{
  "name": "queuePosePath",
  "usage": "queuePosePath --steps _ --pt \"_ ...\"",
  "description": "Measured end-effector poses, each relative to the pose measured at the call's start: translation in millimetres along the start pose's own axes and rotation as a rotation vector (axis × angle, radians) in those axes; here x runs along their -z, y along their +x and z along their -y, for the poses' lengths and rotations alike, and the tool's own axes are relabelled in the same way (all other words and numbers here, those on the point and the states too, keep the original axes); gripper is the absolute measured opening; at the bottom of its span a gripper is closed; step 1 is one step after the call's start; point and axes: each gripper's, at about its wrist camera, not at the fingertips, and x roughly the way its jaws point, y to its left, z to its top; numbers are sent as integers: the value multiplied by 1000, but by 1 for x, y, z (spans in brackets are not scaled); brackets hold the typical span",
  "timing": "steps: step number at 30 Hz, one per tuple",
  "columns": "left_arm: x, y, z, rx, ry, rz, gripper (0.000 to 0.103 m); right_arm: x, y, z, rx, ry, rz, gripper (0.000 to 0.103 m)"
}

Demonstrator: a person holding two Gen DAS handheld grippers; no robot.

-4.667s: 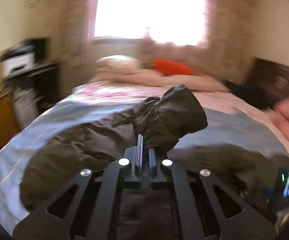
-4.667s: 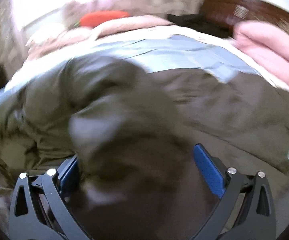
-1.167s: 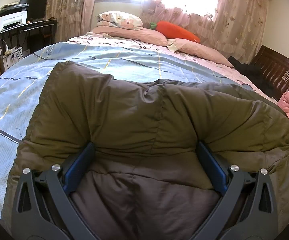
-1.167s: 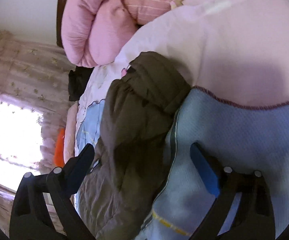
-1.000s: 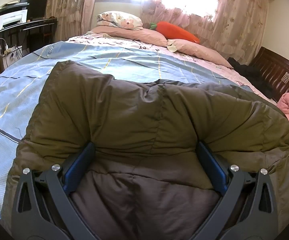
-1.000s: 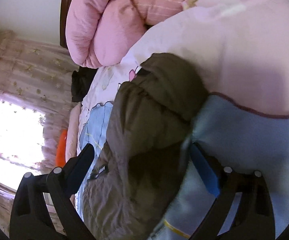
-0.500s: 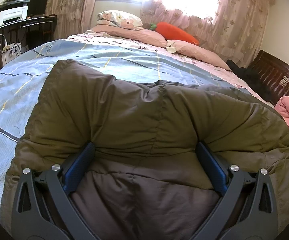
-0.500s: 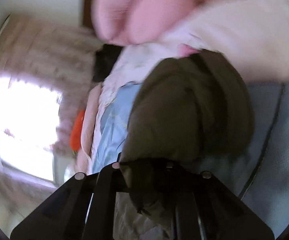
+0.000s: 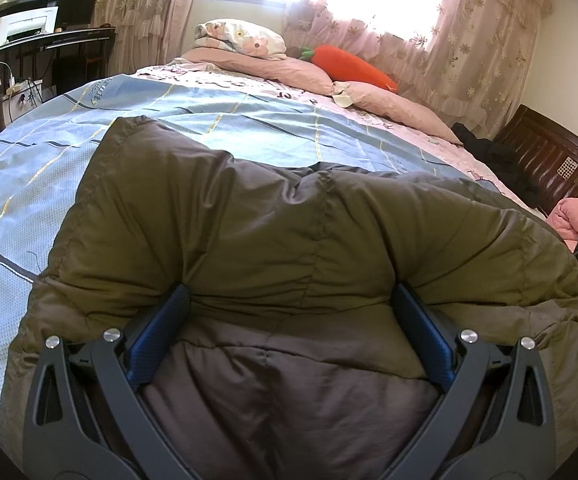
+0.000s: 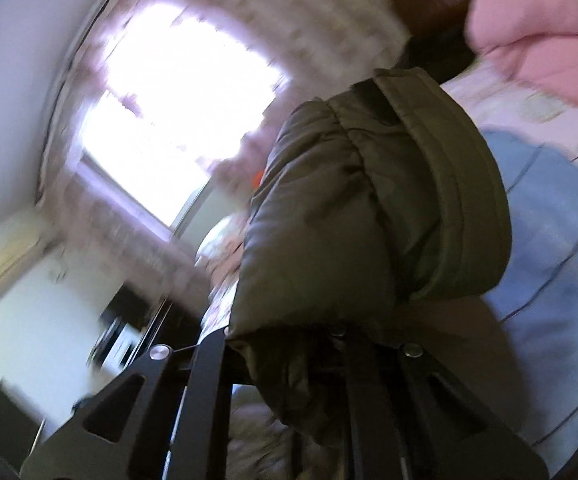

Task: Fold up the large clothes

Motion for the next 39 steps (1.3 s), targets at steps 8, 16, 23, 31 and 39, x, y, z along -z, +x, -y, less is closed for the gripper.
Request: queuePosePath --steps 8,16,23,31,39 --pt "0 0 -2 1 -2 0 101 139 102 -82 85 -353 -357 11" --pt "0 0 -1 5 -6 1 101 227 133 -110 251 -653 -441 100" --pt "0 0 0 8 -11 2 101 226 85 -155 108 -825 -416 100" --pt "0 0 -1 8 -11 2 101 106 45 -88 387 -448 -144 102" --pt "1 0 -1 10 -13 3 101 97 81 65 584 -81 -197 102"
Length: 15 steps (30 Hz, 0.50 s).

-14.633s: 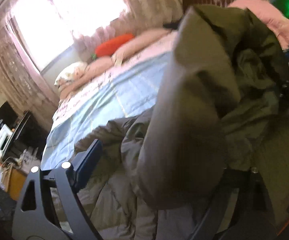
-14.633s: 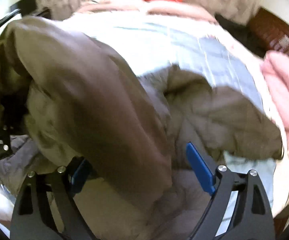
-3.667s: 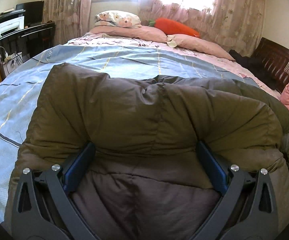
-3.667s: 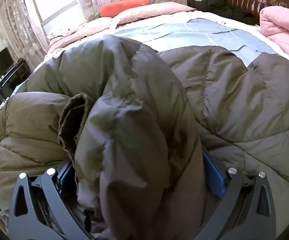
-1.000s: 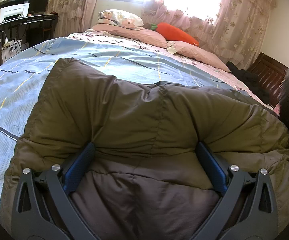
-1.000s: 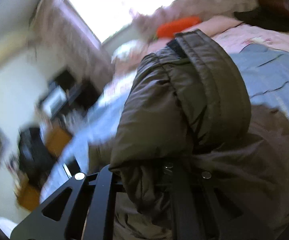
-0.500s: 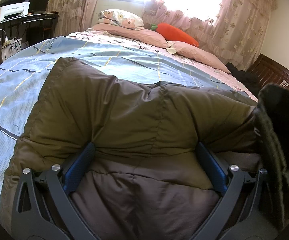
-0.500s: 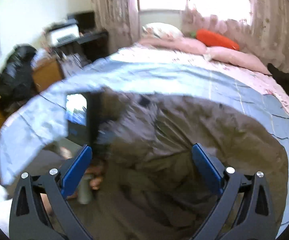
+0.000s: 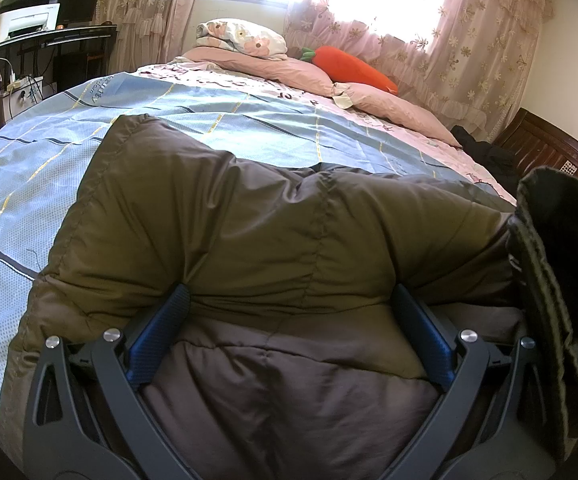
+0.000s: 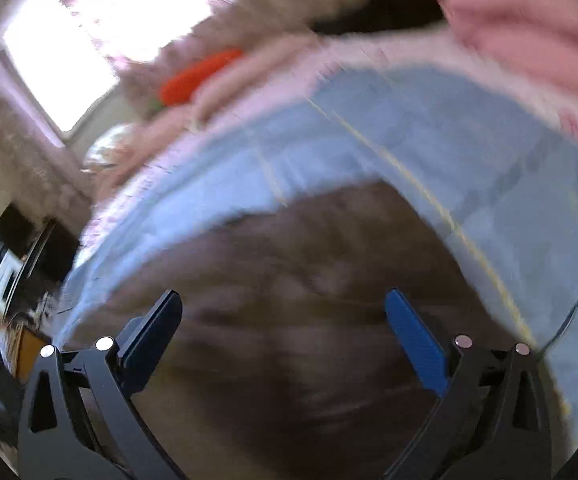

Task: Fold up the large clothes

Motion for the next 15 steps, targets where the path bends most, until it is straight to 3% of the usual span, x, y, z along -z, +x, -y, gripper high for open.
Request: queuePosePath --steps 2,4,11,15 --pt "0 0 1 3 -3 2 101 13 24 2 60 -100 -6 102" --pt "0 0 0 12 -14 4 101 28 31 -4 116 -192 73 102" --pt "0 0 -1 16 -23 -5 101 37 45 9 89 -158 123 102" --pt "-15 3 4 -31 -19 -122 101 40 39 8 86 -155 129 102"
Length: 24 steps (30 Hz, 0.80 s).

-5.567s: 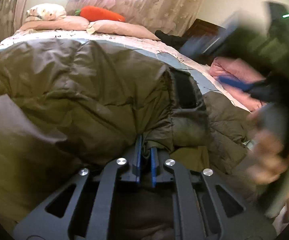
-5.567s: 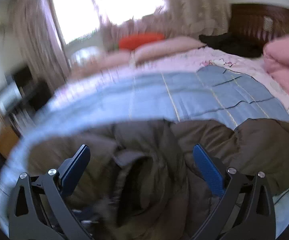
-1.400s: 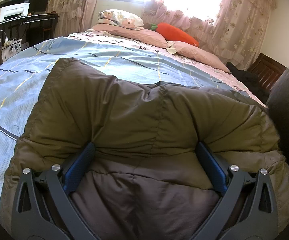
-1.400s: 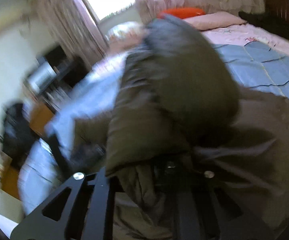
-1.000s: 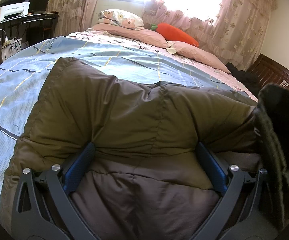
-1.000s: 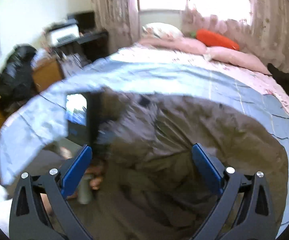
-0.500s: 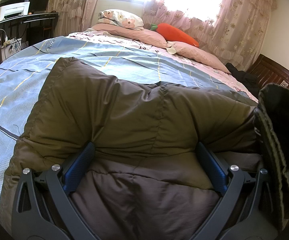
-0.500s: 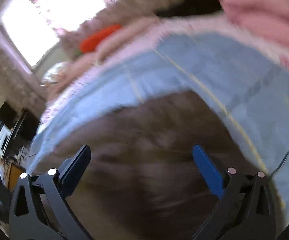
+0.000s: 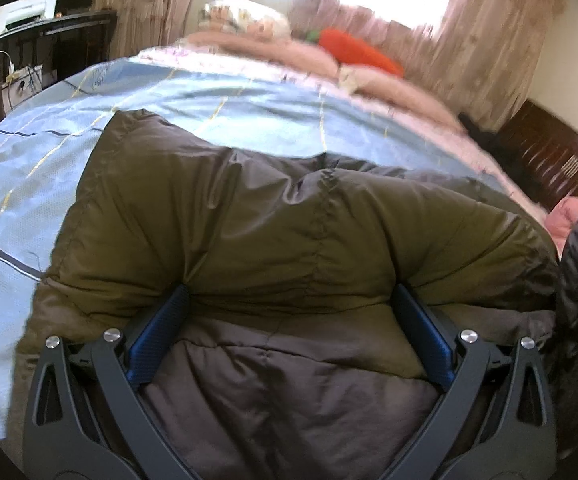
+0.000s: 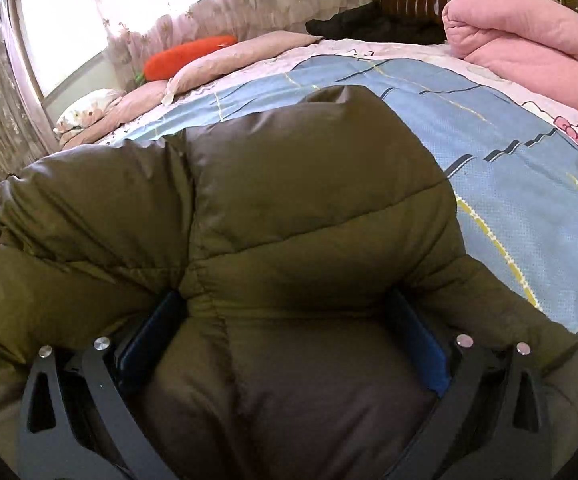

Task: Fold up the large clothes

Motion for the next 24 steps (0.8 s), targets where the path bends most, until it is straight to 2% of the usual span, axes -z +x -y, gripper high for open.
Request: queuePosePath --steps 2,3,5,7,9,11,13,16,18,20,21,22,23,24 --pt "-10 -10 0 -42 -37 -47 101 -3 2 -2 -1 2 0 102" --pt "-16 -21 -1 -62 -69 -41 101 -3 2 -2 0 2 1 102" --pt "-28 -56 -1 -73 -137 37 101 -3 1 -3 -1 3 2 102" --pt "-40 -91 8 -51 -162 113 101 -2 1 -3 -2 4 3 102" --pt "-51 -128 32 -19 -137 198 101 -2 0 -4 -2 5 4 102" --pt "-55 -157 65 30 -69 263 101 -2 -1 -4 -3 5 4 102" --pt "-54 -167 97 62 -3 246 101 -2 0 -4 -4 7 5 102" --pt "-36 -153 155 70 130 148 101 -2 0 -4 -5 7 5 102" --pt "-18 -132 181 56 240 122 101 -3 0 -5 -5 8 5 102" --pt "2 -95 193 -31 366 107 101 -3 1 -5 -5 8 5 102" --pt "6 -78 189 -74 392 87 101 -3 1 -5 -7 9 5 102" --pt "13 -43 175 -108 389 14 101 -3 1 -5 -10 10 7 102" --pt "17 -25 157 -52 340 -34 101 -3 0 -5 -14 13 9 102" --pt "22 -6 129 74 227 -53 101 -3 0 -5 -22 16 13 102"
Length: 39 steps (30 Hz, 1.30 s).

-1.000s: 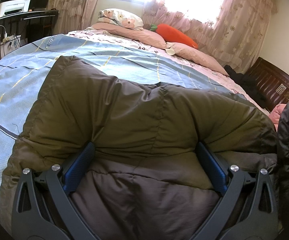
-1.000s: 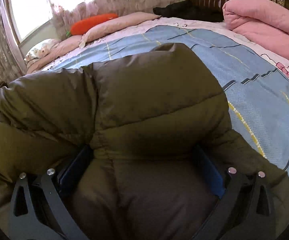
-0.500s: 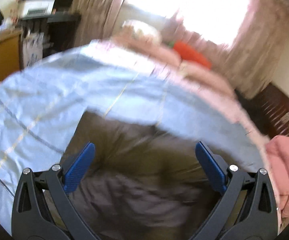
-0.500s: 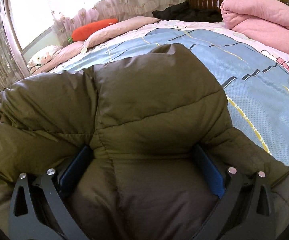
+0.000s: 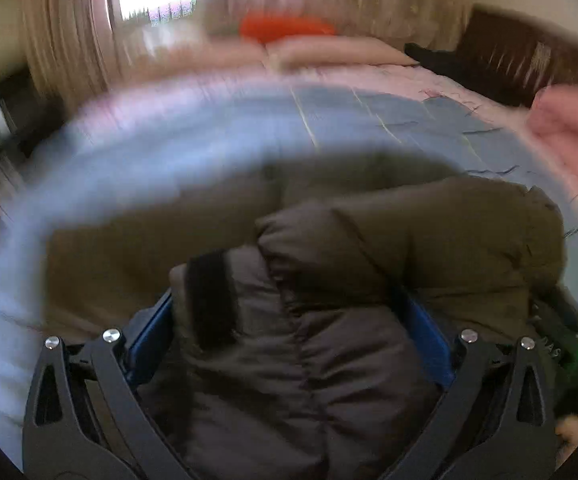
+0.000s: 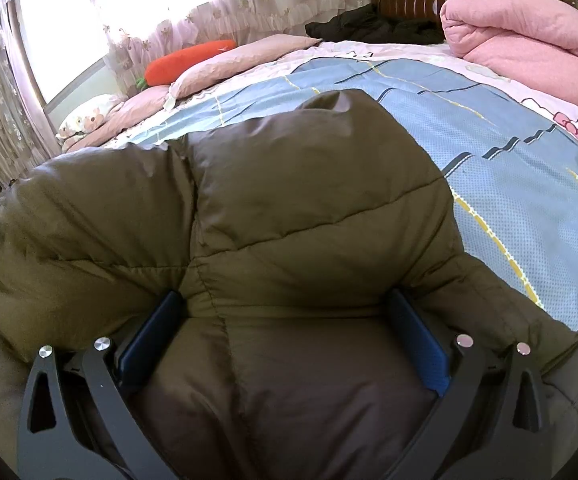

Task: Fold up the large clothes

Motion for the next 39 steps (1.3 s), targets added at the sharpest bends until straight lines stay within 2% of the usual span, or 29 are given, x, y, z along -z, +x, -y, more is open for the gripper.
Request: queuePosePath --steps 2,7,14,20,23,25,28,30,31,33,34,35,37,39 --pt "10 3 -18 85 -37 53 101 0 1 -3 -11 -4 6 102" --pt "14 11 -5 18 34 69 101 1 4 -7 -4 -2 2 102" --pt "15 10 -10 16 36 81 101 1 7 -13 10 -8 0 102" --pt "22 6 -6 -12 50 98 101 -2 -6 -45 155 -91 37 102" --pt "23 5 -8 -12 48 102 101 -6 -18 -64 110 -103 90 102" --pt "24 5 -8 -13 47 103 101 -8 -24 -75 49 -108 113 102" --pt "24 5 -9 -14 47 101 101 -7 -21 -86 36 -253 145 102" --pt "24 5 -8 -14 49 104 101 -8 -14 -75 19 -316 144 102" --pt "24 4 -8 -13 49 106 101 -12 -9 -61 32 -277 124 102" --pt "24 4 -8 -13 50 108 101 -22 0 -20 163 -90 64 102" --pt "24 4 -8 -9 49 107 101 -28 5 10 174 30 25 102" --pt "24 4 -9 -9 48 107 101 -31 6 42 140 164 2 102" --pt "24 4 -9 -9 48 109 101 -31 7 91 144 383 -34 102" --pt "25 4 -10 -10 47 114 101 -30 6 116 56 497 -31 102"
